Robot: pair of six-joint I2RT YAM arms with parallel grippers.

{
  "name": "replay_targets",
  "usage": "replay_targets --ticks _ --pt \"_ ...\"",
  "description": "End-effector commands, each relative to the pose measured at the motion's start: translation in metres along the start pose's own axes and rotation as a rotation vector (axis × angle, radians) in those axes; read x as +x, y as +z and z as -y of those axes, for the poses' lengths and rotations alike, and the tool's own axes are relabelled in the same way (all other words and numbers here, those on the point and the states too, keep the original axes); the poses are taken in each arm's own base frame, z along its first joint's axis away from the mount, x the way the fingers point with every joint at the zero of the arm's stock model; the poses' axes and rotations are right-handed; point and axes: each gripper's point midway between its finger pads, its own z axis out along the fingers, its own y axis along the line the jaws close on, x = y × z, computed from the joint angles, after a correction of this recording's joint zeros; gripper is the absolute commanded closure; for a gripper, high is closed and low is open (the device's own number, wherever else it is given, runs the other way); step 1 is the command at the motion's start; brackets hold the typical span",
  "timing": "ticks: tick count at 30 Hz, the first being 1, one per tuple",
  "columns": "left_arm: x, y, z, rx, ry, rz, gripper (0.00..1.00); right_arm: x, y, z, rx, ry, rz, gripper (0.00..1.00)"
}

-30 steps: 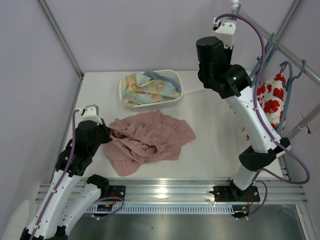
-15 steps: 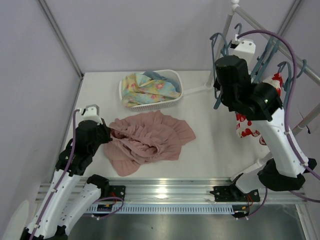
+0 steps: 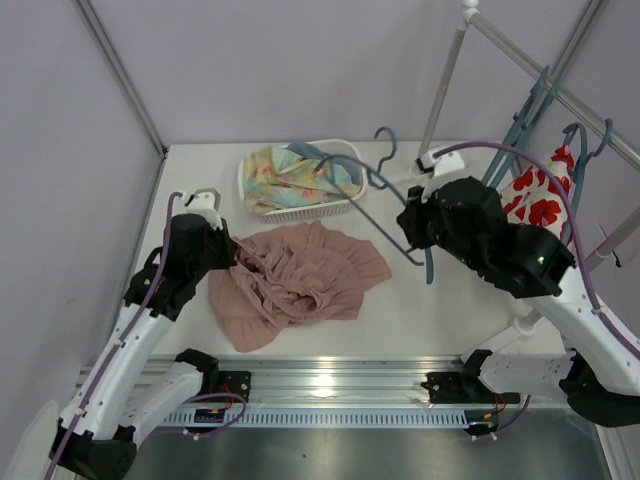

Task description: Place the skirt on the hanger

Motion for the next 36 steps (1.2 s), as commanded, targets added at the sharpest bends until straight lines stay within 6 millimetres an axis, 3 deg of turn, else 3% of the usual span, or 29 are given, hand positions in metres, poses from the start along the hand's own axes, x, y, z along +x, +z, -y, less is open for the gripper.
replay_targets --ticks 1,4,6,8,11,15,20,27,36 --pt "-0.034 -0.003 0.016 0.074 0.051 0.069 1.00 0.007 0.003 -0.047 -0.229 -0.119 0.031 1.00" --pt "-0.034 0.008 0.018 0.069 0.063 0.047 1.00 0.018 0.001 -0.061 -0.297 -0.148 0.041 1.00" --pt "-0.027 0.019 0.022 0.090 0.063 0.024 1.00 0.015 -0.011 -0.070 -0.369 -0.158 0.092 1.00" --pt "-0.034 0.026 0.029 0.121 0.053 0.061 1.00 0.019 -0.018 -0.069 -0.392 -0.159 0.107 1.00" --pt "-0.027 0.034 0.030 0.126 0.057 0.028 1.00 0.033 -0.025 -0.076 -0.446 -0.169 0.069 1.00" --pt "-0.034 0.036 0.022 0.077 0.075 0.047 1.00 0.059 -0.033 -0.085 -0.503 -0.189 -0.009 1.00" --pt "-0.034 0.038 0.009 -0.003 0.092 0.011 1.00 0.072 -0.043 -0.090 -0.535 -0.181 -0.029 1.00" --pt "-0.043 0.027 0.010 0.000 0.104 0.027 1.00 0.105 -0.031 -0.094 -0.533 -0.195 -0.091 1.00" --pt "-0.046 0.005 0.019 0.063 0.111 0.028 1.00 0.097 -0.017 -0.097 -0.489 -0.192 -0.035 1.00"
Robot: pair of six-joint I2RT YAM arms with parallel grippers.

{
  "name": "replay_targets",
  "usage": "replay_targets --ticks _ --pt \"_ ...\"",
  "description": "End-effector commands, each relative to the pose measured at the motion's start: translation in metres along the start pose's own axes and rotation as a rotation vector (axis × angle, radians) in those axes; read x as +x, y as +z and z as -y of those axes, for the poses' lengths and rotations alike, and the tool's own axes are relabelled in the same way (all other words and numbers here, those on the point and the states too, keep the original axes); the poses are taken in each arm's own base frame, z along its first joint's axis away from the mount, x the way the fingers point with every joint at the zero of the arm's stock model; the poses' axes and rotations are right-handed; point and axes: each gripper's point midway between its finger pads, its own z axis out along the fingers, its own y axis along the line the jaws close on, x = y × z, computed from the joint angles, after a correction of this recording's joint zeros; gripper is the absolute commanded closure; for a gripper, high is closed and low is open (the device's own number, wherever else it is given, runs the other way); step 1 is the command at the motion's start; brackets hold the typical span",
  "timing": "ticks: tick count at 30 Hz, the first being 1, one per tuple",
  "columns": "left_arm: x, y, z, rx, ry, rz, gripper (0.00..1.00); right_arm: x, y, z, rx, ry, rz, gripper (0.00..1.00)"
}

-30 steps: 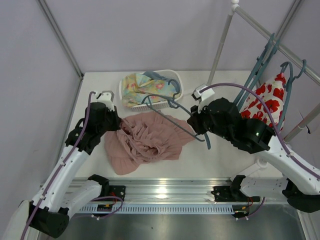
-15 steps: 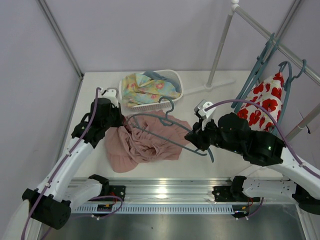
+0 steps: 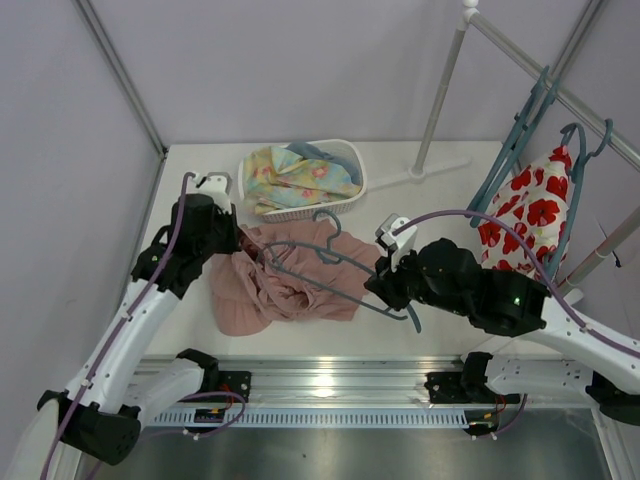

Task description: Place the skirt on the hanger

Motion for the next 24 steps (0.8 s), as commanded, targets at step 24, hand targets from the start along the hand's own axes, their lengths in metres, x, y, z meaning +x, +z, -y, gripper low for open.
replay_targets --ticks 24 --pt "-0.035 -0.089 0.035 0.238 0.057 0.072 0.98 -0.049 0.069 -0.060 0.012 0.001 0.227 1.00"
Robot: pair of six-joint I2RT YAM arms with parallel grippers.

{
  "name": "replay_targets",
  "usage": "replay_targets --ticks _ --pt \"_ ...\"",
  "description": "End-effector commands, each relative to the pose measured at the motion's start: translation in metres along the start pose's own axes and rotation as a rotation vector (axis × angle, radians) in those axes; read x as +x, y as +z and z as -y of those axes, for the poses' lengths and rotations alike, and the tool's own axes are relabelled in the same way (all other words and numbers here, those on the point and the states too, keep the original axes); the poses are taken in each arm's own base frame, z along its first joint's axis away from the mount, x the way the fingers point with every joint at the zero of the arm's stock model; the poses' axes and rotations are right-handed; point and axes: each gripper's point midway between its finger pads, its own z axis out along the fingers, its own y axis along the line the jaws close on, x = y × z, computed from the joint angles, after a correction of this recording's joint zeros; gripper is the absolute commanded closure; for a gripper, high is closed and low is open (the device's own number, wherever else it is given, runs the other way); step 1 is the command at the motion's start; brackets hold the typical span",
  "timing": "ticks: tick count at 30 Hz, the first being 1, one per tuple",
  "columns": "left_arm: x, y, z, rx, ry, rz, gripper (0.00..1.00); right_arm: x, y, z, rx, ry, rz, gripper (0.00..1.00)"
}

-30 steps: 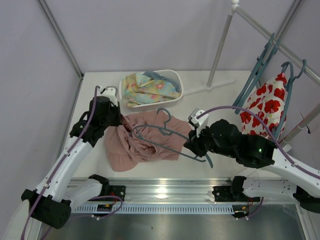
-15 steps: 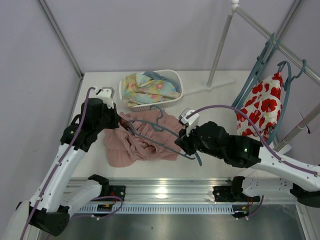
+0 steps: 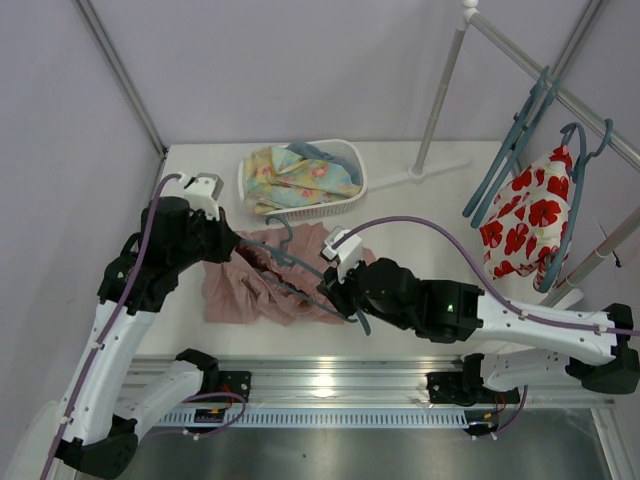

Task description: Place the skirt on the hanger

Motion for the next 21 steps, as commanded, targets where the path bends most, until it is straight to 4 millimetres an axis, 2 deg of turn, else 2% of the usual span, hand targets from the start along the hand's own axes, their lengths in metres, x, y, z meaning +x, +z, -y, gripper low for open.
replay_targets --ticks 1,3,4,5,7,8,9,11,12,14,18,21 --pt "-0.023 -0.023 0.015 0.075 0.031 0.075 0.98 -0.029 0.009 -0.006 0.041 0.041 0.139 1.00" --pt "-0.018 -0.026 0.017 0.086 0.044 0.058 0.97 -0.023 0.017 -0.006 0.055 0.064 0.168 1.00" --pt "-0.018 -0.029 0.017 0.086 0.046 0.062 0.97 -0.030 0.018 -0.003 0.077 0.091 0.211 1.00" --pt "-0.016 -0.032 0.017 0.087 0.054 0.060 0.96 -0.023 0.020 0.000 0.087 0.097 0.219 1.00" --pt "-0.013 -0.032 0.013 0.071 0.060 0.059 0.93 -0.022 0.021 0.005 0.106 0.114 0.254 1.00" --pt "-0.010 -0.032 0.012 0.066 0.065 0.058 0.90 -0.034 0.020 0.005 0.105 0.148 0.320 1.00" --pt "-0.009 -0.032 0.012 0.068 0.066 0.057 0.89 -0.027 0.022 0.006 0.107 0.139 0.323 1.00" --pt "-0.004 -0.029 0.013 0.079 0.070 0.040 0.84 -0.035 0.022 0.007 0.096 0.158 0.379 1.00" --pt "-0.002 -0.028 0.013 0.083 0.068 0.033 0.82 -0.027 0.025 0.007 0.097 0.147 0.375 1.00" --pt "-0.002 -0.027 0.013 0.083 0.065 0.033 0.78 -0.031 0.028 0.007 0.093 0.161 0.409 1.00" --pt "-0.001 -0.024 0.014 0.083 0.047 0.021 0.70 -0.020 0.040 0.006 0.101 0.155 0.405 1.00" --pt "0.002 -0.025 0.006 0.035 0.032 0.022 0.59 -0.011 0.048 0.005 0.108 0.163 0.408 1.00"
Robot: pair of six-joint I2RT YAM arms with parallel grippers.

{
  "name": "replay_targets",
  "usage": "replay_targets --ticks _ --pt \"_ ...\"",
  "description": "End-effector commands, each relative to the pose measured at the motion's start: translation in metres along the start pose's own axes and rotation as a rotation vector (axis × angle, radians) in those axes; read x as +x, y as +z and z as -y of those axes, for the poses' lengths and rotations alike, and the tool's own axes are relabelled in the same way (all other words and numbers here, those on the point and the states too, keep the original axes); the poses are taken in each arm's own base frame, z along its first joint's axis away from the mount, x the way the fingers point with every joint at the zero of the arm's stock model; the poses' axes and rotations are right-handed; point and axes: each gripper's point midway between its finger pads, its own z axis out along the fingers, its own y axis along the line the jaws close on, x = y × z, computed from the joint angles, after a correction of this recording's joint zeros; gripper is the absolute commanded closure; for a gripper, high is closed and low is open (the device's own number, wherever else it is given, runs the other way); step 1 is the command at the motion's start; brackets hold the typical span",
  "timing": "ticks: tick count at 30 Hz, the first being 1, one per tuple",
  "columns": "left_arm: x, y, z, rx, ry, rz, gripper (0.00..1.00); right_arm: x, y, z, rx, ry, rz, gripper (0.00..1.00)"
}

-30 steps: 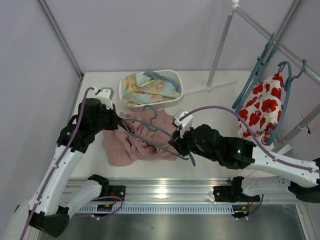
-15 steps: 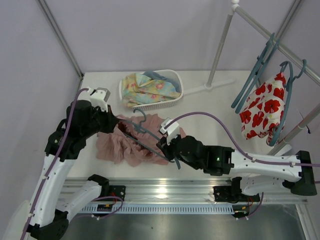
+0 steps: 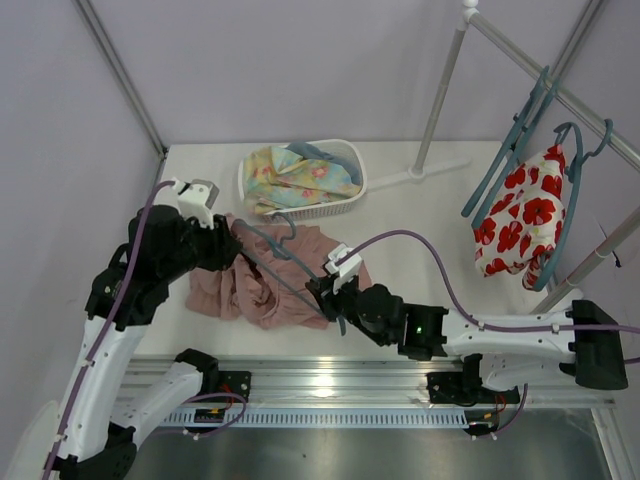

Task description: Place the skirt on the hanger

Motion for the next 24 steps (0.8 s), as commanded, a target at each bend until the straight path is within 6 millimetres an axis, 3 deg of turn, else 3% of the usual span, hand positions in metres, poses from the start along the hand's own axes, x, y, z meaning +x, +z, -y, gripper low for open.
replay_targets --ticks 1,3,7,15,24 --pt "0.006 0.000 -0.006 -0.034 -0.019 -0.008 0.54 -0.037 0.007 -0.001 0.023 0.111 0.177 1.00" --pt "0.012 0.002 -0.009 -0.055 -0.041 -0.012 0.48 -0.026 0.012 0.001 0.040 0.102 0.165 1.00" --pt "0.008 0.005 0.006 0.012 -0.155 0.041 0.27 -0.019 0.019 -0.001 0.046 0.100 0.165 1.00" --pt "-0.010 0.016 0.013 0.058 -0.337 0.197 0.22 -0.013 0.028 0.000 0.069 0.105 0.179 1.00" --pt "-0.018 0.040 0.006 0.032 -0.562 0.271 0.22 -0.007 0.035 -0.010 0.059 0.144 0.181 1.00"
